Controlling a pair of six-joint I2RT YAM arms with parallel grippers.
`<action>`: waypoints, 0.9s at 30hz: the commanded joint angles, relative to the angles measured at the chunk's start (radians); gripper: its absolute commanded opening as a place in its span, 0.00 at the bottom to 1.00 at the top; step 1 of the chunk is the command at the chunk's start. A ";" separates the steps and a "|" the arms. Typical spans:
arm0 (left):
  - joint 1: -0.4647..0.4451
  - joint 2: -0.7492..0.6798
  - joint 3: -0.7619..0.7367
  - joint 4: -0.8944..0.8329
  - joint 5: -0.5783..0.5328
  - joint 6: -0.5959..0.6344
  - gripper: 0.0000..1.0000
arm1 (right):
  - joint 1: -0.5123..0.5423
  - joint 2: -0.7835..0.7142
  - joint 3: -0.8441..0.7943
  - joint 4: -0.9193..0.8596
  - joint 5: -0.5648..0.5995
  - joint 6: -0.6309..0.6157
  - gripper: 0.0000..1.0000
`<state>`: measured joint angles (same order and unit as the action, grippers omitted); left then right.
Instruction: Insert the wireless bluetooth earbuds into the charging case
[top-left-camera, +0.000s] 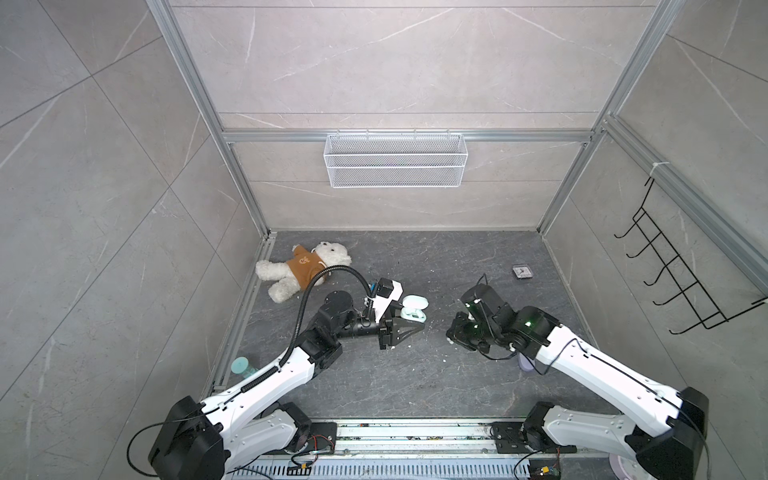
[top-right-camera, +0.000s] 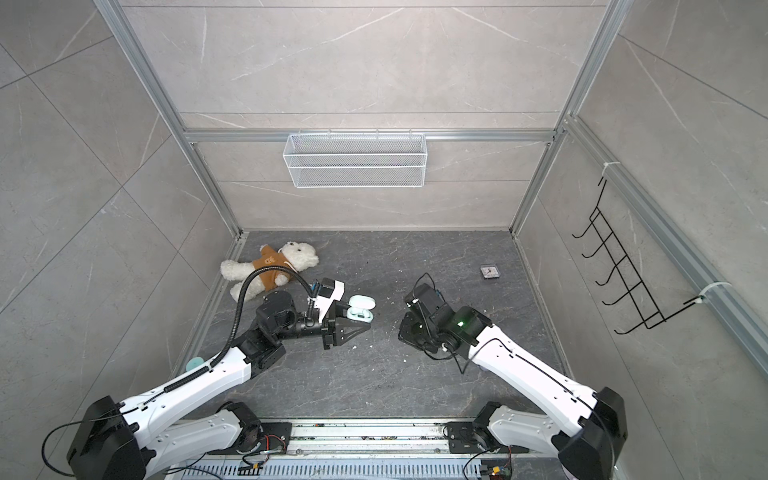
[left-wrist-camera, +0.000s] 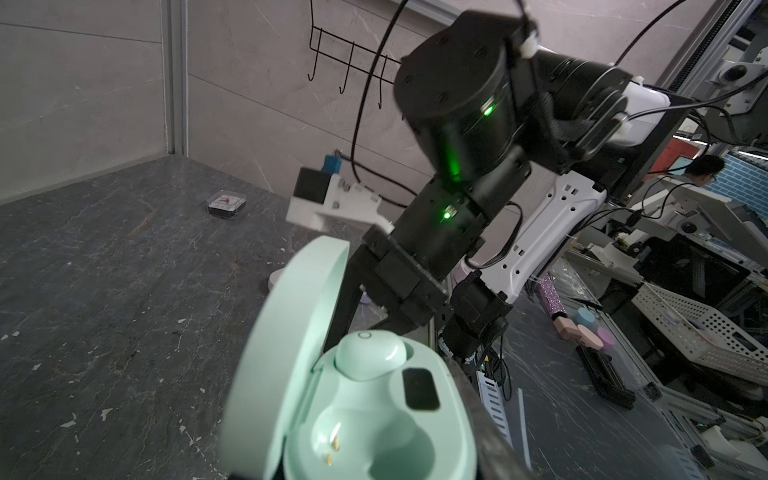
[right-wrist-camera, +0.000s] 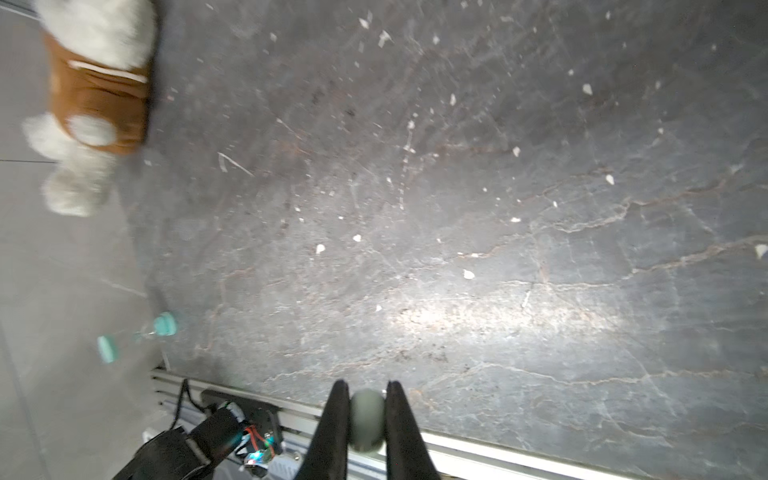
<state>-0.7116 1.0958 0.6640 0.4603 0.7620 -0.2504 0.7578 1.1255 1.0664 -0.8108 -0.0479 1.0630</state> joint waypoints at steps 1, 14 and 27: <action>0.000 0.019 0.062 0.100 0.018 0.014 0.32 | -0.002 -0.053 0.068 -0.044 0.008 -0.009 0.07; 0.000 0.136 0.116 0.216 0.076 0.000 0.33 | 0.040 -0.076 0.295 0.079 -0.064 -0.111 0.05; -0.001 0.194 0.132 0.380 0.097 -0.055 0.33 | 0.094 -0.015 0.329 0.226 -0.094 -0.091 0.05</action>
<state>-0.7116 1.2892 0.7544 0.7319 0.8242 -0.2829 0.8425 1.1049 1.3987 -0.6476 -0.1265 0.9688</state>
